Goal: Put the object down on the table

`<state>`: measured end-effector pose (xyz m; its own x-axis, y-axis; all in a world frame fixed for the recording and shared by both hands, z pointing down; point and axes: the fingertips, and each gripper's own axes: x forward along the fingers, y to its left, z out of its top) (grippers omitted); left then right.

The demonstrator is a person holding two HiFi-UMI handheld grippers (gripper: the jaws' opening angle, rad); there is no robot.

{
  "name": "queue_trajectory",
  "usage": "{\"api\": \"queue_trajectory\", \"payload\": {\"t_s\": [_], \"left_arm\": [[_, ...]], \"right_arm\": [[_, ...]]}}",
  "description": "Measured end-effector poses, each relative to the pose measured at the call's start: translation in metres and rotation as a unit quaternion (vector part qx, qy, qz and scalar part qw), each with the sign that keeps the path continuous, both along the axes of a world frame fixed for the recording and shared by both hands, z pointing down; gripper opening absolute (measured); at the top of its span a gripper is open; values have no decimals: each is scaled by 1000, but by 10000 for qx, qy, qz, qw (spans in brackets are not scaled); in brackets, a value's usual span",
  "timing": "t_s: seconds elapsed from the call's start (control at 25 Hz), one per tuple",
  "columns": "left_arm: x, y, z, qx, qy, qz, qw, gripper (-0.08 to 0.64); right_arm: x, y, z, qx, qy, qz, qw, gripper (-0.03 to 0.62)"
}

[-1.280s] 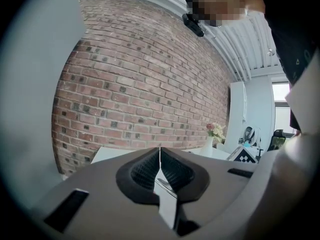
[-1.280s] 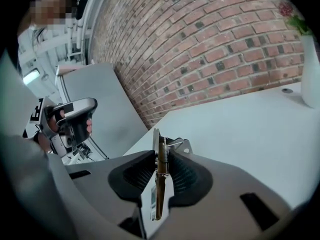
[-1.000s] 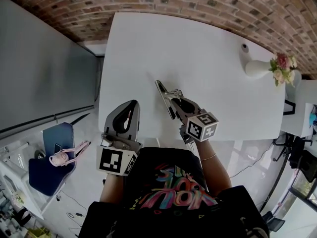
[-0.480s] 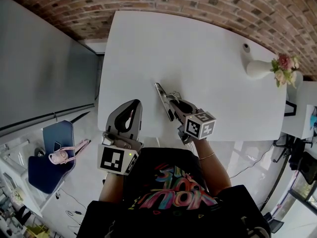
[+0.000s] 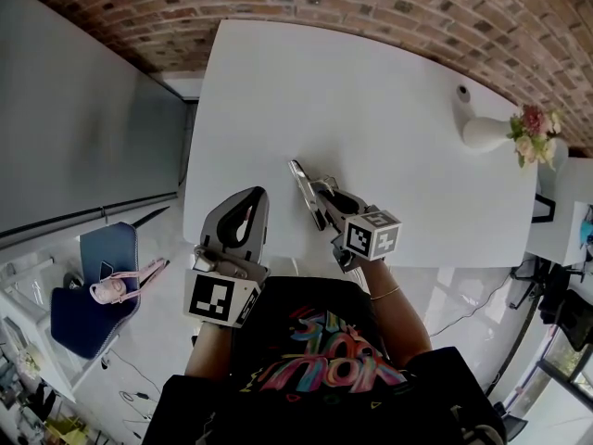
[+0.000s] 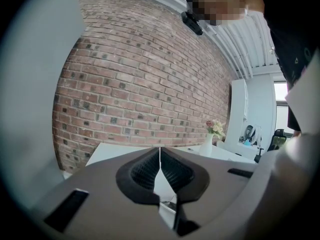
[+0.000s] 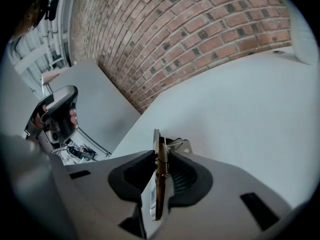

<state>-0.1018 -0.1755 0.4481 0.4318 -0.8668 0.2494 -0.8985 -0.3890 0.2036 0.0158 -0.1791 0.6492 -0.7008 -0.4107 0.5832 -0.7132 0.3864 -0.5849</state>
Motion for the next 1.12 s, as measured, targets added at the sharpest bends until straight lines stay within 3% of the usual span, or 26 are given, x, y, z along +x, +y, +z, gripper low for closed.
{"api": "queue_trajectory", "payload": {"t_s": [0.24,0.6,1.12], "left_arm": [[0,0,-1,18,1,-10,10000,26],[-1,1,-3,37,45,-47,10000,26],[-4,0,-13,133,47,7,9999,26]], "right_arm": [[0,-1,5,-141,159,2,9998,104],[-3,1,4,-373,-60,-51,9993,152],[11,-4,-3,-322,-154,479,9982,186]]}}
